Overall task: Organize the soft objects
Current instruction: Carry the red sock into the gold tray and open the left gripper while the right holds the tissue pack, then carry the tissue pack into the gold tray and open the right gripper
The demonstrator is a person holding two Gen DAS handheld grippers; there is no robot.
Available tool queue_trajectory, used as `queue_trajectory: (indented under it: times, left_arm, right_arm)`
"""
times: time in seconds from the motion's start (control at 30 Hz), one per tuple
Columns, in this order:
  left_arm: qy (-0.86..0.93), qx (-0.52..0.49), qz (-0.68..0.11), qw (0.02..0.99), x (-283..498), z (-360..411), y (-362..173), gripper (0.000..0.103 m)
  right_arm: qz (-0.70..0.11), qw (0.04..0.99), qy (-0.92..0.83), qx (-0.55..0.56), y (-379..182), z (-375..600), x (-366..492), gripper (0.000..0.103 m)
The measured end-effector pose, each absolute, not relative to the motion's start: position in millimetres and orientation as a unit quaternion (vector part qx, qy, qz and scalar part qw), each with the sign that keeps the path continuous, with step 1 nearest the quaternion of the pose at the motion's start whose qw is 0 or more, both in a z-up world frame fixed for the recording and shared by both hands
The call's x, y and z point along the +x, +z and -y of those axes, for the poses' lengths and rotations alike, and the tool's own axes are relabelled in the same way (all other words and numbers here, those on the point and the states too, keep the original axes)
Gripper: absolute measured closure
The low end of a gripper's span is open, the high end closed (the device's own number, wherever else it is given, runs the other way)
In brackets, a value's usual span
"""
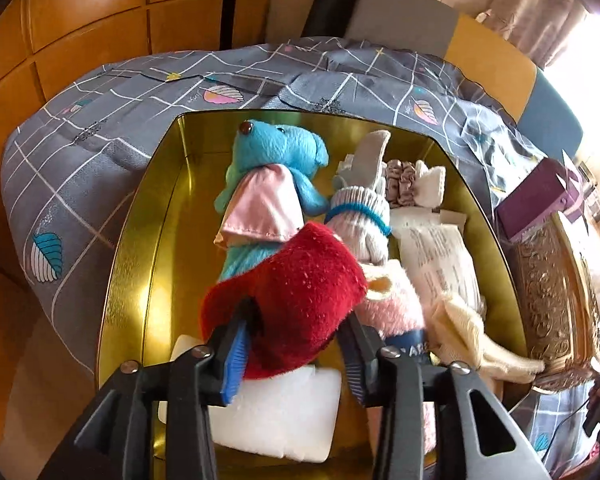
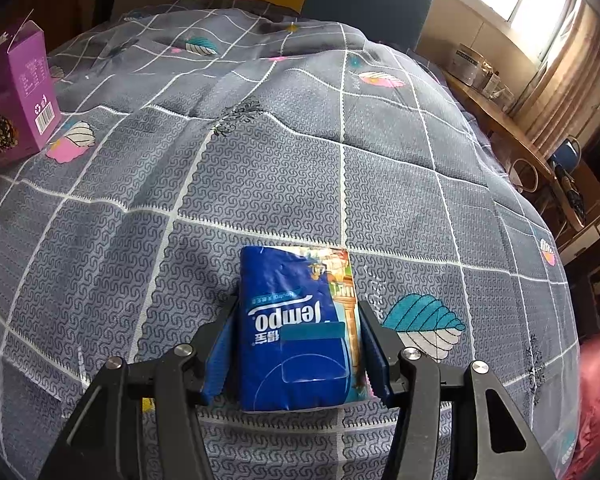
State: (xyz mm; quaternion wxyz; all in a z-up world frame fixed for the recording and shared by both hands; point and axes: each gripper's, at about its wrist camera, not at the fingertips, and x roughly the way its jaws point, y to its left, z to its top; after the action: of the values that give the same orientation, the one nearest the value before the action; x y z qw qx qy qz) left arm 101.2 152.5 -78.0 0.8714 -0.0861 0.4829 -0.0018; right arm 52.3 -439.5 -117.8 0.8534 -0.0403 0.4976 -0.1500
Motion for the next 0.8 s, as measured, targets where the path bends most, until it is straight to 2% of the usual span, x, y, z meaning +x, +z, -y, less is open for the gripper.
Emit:
queue_trajectory:
  times: [0.13, 0.3, 0.63, 0.8]
  left_arm:
    - [0.0, -0.076, -0.476, 0.876, 93.4, -153.0, -76.6, 0.033]
    - [0.02, -0.057, -0.458, 0.887, 86.7, -150.7, -66.8, 0.033]
    - [0.076, -0.003, -0.353, 0.932, 49.8, -136.6, -25.2, 0.033]
    - [0.042, -0.014, -0.341, 0.939, 46.5, -131.2, -12.7, 0.033]
  right_arm:
    - [-0.497, 0.854, -0.15, -0.038, -118.0, 440.5, 53.4, 0.047]
    - [-0.498, 0.853, -0.152, -0.038, -118.9, 440.5, 54.9, 0.046]
    - [-0.503, 0.85, -0.156, -0.03, -119.1, 442.0, 57.3, 0.046]
    - [-0.508, 0.847, -0.157, -0.007, -119.3, 449.1, 58.7, 0.046]
